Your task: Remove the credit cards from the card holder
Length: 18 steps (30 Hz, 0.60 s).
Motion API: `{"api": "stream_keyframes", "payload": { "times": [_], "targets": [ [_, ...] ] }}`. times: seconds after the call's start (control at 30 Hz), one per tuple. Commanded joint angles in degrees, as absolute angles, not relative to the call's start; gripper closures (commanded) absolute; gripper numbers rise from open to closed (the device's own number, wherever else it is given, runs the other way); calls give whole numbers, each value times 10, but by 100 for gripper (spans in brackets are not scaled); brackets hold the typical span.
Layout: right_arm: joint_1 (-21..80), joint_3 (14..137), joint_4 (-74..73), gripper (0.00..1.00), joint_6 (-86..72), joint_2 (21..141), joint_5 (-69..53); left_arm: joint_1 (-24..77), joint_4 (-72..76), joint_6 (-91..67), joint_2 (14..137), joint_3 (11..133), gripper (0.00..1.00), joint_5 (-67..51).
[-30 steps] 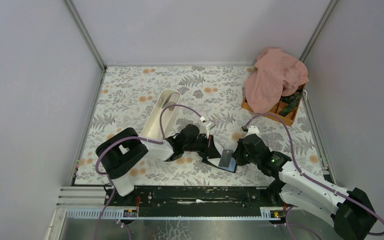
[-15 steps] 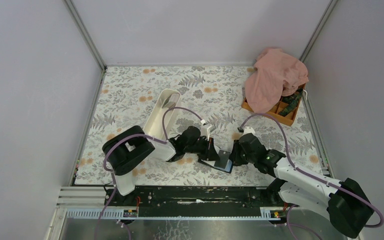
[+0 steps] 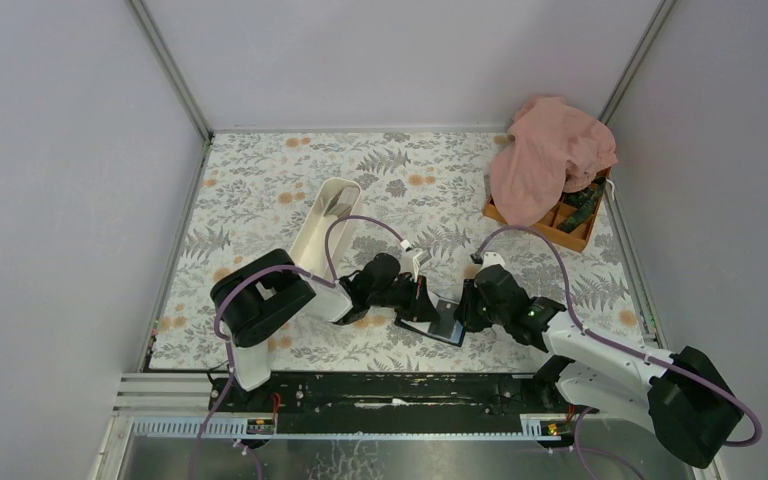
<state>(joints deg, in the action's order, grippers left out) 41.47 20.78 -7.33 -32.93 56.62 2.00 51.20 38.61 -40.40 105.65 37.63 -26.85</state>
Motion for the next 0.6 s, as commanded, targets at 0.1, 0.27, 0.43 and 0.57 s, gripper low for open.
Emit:
{"api": "stream_keyframes", "payload": {
  "times": [0.1,0.27,0.43,0.57],
  "targets": [
    [416,225,-43,78,-341,527,14,509,382,-394,1073,366,85,-252],
    [416,229,-43,71,-339,531,7,509,382,-395,1075,366,85,-252],
    [416,231,-52,65,-340,550,7,509,379,-393,1075,366,86,-251],
    [415,227,-67,65,-348,523,31,509,379,-393,1077,366,86,-251]
  ]
}}
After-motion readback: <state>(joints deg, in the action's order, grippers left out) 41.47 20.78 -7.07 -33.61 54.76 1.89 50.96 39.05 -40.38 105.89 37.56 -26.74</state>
